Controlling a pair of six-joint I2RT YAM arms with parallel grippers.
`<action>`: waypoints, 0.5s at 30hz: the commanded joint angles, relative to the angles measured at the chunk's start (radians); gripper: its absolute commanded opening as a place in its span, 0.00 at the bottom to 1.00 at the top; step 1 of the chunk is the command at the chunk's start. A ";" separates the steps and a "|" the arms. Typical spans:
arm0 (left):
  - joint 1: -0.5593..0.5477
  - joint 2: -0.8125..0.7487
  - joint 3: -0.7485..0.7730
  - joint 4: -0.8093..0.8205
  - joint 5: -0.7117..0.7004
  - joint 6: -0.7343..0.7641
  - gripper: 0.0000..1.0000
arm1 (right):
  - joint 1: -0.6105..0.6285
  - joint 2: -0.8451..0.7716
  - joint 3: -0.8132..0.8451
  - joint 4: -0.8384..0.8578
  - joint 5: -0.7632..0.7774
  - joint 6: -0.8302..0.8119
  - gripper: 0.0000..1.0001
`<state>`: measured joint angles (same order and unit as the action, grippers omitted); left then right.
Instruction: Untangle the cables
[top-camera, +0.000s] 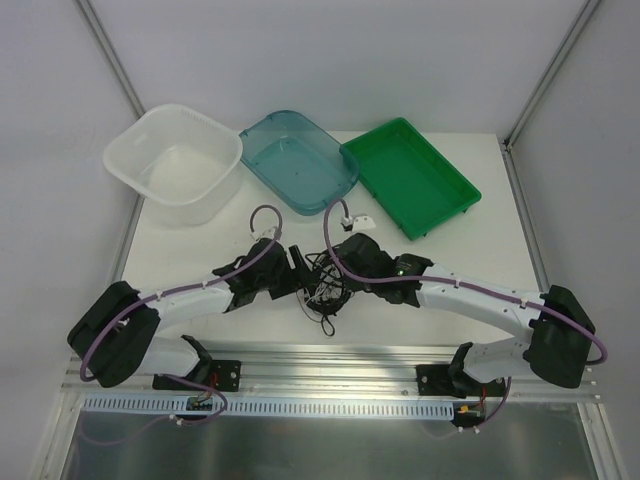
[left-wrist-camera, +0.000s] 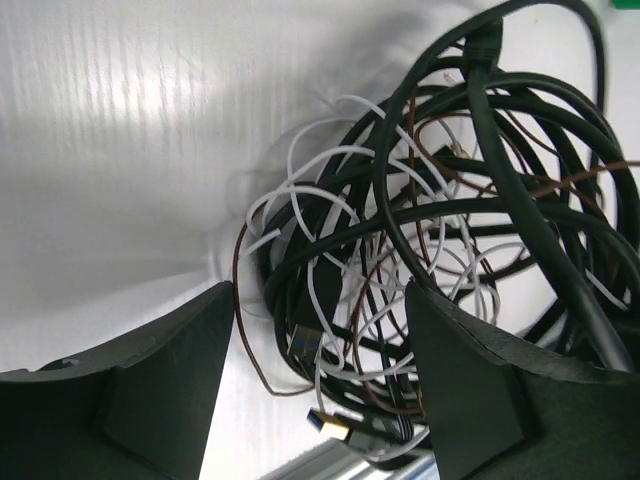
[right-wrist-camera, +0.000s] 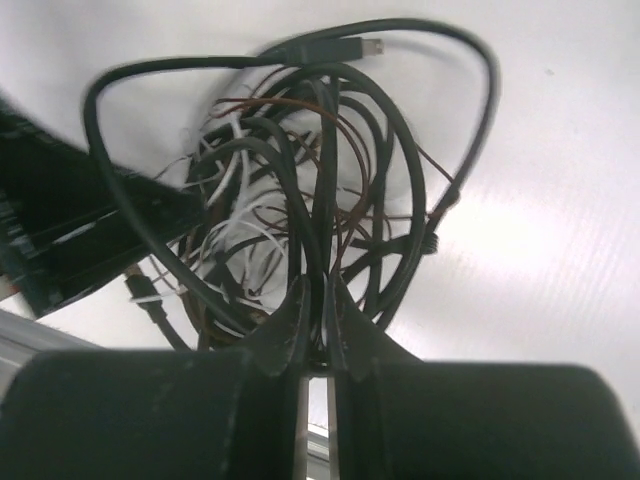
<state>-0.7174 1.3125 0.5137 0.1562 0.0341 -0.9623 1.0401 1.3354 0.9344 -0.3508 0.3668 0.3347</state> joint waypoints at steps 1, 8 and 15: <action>-0.020 -0.079 -0.044 0.103 0.026 -0.082 0.70 | 0.006 -0.019 0.000 -0.101 0.115 0.118 0.04; -0.031 -0.206 -0.104 0.048 -0.019 -0.092 0.72 | -0.005 -0.033 -0.037 -0.300 0.172 0.198 0.60; -0.092 -0.148 0.022 -0.052 -0.094 -0.070 0.72 | 0.003 -0.172 -0.039 -0.304 0.161 0.104 0.71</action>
<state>-0.7818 1.1339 0.4450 0.1452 0.0139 -1.0370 1.0386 1.2545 0.8864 -0.6331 0.4953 0.4656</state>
